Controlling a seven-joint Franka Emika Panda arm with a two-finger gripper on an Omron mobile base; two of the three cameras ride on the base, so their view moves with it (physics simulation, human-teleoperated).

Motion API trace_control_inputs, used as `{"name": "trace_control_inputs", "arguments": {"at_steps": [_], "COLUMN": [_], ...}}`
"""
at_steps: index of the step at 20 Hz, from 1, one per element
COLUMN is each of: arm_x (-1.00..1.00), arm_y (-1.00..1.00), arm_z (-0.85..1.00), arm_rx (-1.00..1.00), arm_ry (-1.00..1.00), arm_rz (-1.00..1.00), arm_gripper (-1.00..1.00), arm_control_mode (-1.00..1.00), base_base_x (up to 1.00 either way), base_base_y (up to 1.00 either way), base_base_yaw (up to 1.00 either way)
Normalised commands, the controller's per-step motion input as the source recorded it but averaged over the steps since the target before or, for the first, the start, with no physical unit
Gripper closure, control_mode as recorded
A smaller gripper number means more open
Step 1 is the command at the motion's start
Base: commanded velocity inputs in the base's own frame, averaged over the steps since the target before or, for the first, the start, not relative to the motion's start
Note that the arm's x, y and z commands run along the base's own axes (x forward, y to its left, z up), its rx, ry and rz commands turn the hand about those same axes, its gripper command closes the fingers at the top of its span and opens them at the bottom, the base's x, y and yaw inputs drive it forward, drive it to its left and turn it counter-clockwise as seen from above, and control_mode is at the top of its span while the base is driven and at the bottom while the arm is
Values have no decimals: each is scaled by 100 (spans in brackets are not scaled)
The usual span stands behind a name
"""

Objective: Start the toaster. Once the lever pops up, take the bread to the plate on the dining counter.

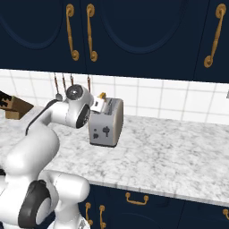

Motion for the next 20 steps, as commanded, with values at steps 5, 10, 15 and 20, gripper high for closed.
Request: {"name": "trace_control_inputs", "arguments": {"at_steps": [5,10,15,20], "arm_x": [38,30,34,39], "arm_y": [-3,0,0,0], "arm_z": [-28,-29,-24,-14], "arm_rx": [0,-1,-2,-1], "arm_ry": [5,0,-3,0], "arm_rz": [0,0,0,0], "arm_gripper": [-100,-100,-100,-100], "arm_control_mode": [-100,-100,-100,-100], "base_base_x": [0,0,0,0], "base_base_y": [0,0,0,0], "base_base_yaw": [0,0,0,0]}}
